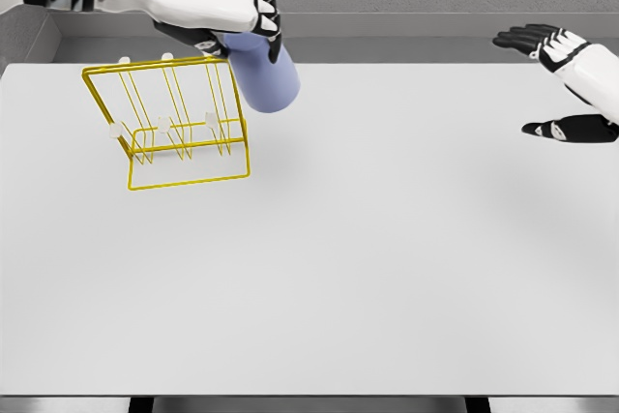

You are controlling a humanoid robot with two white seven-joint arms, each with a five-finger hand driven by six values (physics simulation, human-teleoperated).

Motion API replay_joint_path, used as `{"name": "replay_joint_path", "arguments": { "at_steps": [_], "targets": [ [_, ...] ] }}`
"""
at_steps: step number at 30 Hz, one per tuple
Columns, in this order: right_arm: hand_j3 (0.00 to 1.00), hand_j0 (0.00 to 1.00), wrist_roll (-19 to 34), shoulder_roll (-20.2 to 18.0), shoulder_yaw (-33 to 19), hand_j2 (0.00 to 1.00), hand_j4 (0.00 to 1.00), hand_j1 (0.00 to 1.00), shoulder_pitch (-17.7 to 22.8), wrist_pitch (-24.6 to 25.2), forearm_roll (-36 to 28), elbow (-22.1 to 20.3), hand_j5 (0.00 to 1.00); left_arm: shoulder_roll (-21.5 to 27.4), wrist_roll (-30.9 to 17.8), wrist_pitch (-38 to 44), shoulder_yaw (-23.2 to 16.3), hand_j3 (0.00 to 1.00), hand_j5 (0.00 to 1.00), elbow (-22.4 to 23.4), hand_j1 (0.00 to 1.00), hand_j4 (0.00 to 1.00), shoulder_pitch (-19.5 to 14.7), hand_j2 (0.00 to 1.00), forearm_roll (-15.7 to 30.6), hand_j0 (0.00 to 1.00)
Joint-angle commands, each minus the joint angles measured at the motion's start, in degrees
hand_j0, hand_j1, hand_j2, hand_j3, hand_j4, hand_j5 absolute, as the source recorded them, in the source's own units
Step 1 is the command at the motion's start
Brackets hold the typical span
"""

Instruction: Place the cup on the cup holder with both arms

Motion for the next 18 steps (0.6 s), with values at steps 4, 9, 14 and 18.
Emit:
{"name": "replay_joint_path", "arguments": {
  "at_steps": [4, 9, 14, 18],
  "targets": [
    [1.0, 1.0, 0.0, 0.0, -0.2, 1.0, 1.0, 1.0, 0.0, 0.1, -0.4, 0.0, 1.0, 1.3, 0.0, 0.1, 0.2, 0.58, 0.58, -1.5, 0.58, 0.58, 0.0, 0.58, 0.4, 0.58],
    [1.0, 1.0, 0.0, 0.0, -0.2, 1.0, 1.0, 1.0, 0.0, 0.1, -0.4, -0.1, 1.0, 2.2, 0.1, 0.1, 0.2, 0.58, 0.58, -2.2, 0.58, 0.58, 0.0, 0.58, 0.5, 0.58],
    [1.0, 1.0, 0.0, 0.0, -0.2, 1.0, 1.0, 1.0, 0.0, 0.1, -0.4, -0.1, 1.0, 3.9, 0.0, 0.1, 0.3, 0.58, 0.58, -3.0, 0.58, 0.58, 0.0, 0.58, 0.9, 0.58],
    [1.0, 1.0, 0.0, 0.0, -0.2, 1.0, 1.0, 1.0, 0.0, 0.1, -0.5, -0.1, 1.0, 5.0, 0.0, 0.1, 0.3, 0.58, 0.58, -3.5, 0.58, 0.58, 0.0, 0.58, 0.9, 0.58]
  ]
}}
